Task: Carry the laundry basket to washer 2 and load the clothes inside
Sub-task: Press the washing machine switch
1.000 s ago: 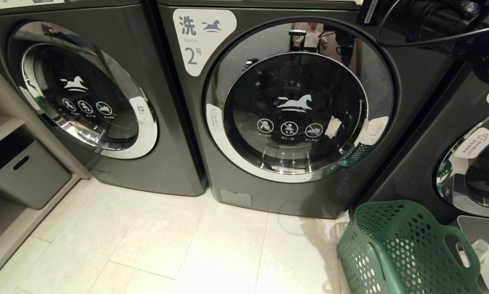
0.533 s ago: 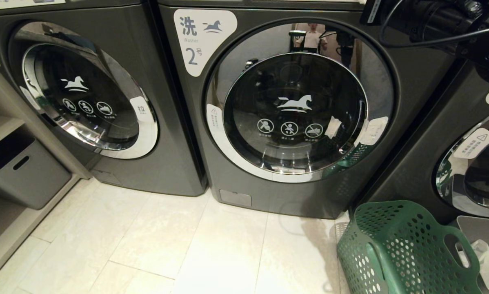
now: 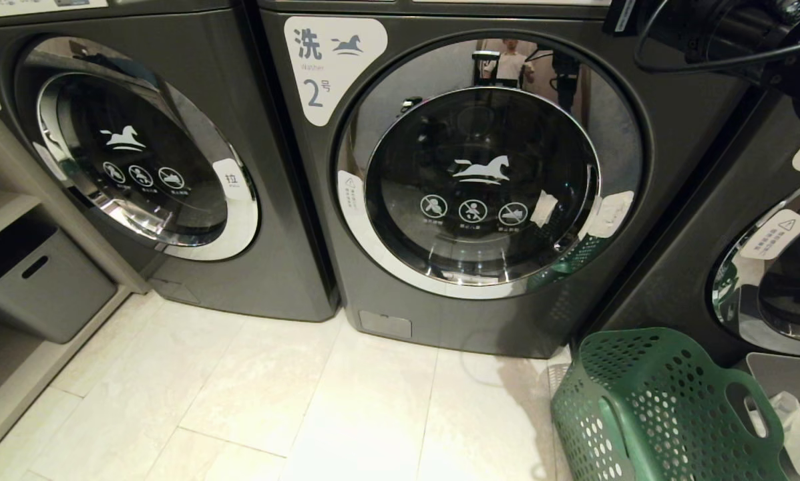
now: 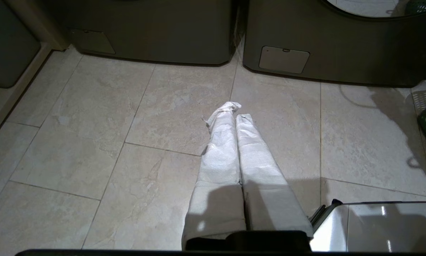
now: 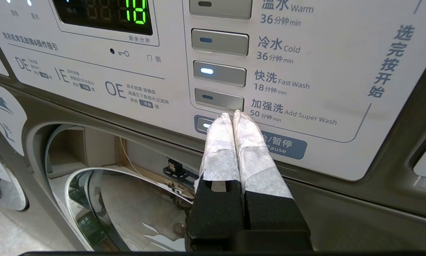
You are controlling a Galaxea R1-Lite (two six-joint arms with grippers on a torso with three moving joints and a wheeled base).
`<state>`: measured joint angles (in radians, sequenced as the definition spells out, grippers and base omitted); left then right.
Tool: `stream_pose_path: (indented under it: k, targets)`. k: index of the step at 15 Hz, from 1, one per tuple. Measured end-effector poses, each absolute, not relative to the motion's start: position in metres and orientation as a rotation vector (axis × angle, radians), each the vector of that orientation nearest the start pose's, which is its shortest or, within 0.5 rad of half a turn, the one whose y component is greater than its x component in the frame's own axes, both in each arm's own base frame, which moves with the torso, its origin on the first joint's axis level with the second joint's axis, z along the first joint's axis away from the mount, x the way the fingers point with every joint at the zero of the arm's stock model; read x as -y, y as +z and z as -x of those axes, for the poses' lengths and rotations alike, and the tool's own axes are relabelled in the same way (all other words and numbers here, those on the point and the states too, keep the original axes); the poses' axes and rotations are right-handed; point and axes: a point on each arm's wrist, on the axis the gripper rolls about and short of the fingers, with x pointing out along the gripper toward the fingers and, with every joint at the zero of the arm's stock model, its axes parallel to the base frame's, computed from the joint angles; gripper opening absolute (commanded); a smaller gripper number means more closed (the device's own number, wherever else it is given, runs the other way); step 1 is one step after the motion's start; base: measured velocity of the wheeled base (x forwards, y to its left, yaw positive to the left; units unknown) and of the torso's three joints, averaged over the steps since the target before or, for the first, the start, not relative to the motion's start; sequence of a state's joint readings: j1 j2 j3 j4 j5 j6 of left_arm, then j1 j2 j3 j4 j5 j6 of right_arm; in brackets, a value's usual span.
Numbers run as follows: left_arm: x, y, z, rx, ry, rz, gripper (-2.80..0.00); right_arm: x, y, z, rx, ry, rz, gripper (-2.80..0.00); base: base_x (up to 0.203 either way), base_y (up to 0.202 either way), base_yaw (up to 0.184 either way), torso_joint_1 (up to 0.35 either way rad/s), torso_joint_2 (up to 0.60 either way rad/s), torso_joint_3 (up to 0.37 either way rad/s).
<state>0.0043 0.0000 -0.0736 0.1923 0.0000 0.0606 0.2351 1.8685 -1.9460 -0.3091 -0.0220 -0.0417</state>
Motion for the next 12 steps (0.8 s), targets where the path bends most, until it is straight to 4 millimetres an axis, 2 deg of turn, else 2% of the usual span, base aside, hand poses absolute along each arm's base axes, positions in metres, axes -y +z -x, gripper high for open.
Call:
stream_pose_path:
  k: [6, 9, 12]
  targets:
    - [0.000, 0.076, 0.030, -0.118, 0.001, -0.061, -2.80, -0.082, 0.406, -0.336, 0.307, 0.221, 0.002, -2.80, 0.000, 0.000, 0.000, 0.000, 0.00, 0.000]
    - [0.000, 0.076, 0.030, -0.119, 0.001, -0.060, -2.80, -0.082, 0.389, -0.327, 0.169, 0.264, 0.024, -2.80, 0.000, 0.000, 0.000, 0.000, 0.00, 0.000]
    - [0.000, 0.076, 0.030, -0.118, 0.004, -0.052, -2.80, -0.076, 0.362, -0.302, -0.043, 0.277, 0.057, -2.80, 0.000, 0.000, 0.000, 0.000, 0.00, 0.000]
